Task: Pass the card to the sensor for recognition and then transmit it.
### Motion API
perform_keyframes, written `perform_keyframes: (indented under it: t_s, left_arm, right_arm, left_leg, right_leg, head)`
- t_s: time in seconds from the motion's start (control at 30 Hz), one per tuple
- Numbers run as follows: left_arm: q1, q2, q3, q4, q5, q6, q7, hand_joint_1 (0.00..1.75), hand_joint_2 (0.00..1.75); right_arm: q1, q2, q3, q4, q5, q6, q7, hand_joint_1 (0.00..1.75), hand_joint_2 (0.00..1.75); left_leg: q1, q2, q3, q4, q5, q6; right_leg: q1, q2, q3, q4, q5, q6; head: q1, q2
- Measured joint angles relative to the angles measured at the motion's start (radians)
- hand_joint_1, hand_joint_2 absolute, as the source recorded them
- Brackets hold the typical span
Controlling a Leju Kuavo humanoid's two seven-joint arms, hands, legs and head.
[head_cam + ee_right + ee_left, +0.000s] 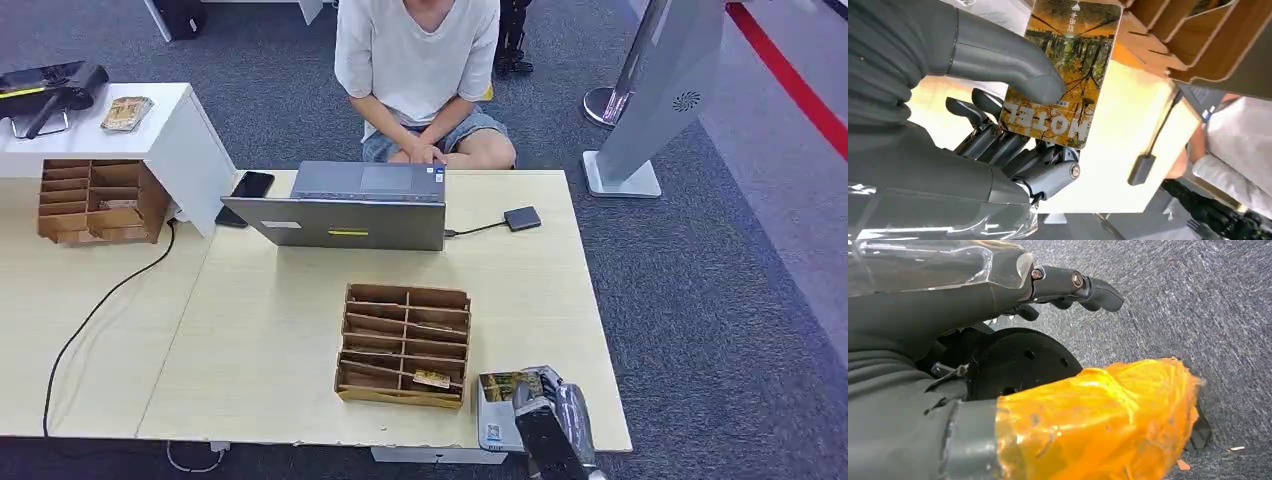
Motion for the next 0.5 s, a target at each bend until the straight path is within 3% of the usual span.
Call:
perform_keyframes:
  t_s: [0.5]
  left_arm:
    - [0.000, 0.000, 0.000, 0.000, -0.036, 0.000, 0.012, 0.00, 0.00]
  right_arm:
    - [-0.004, -0.039, 0.025, 0.037, -0.004, 0.042, 0.077, 1.75, 1.75]
  left_leg:
    - [0.000, 0.000, 0.000, 0.000, 0.000, 0.000]
  right_leg:
    - [0.000, 0.000, 0.000, 0.000, 0.000, 0.000]
  head:
    - [0.000, 0.000]
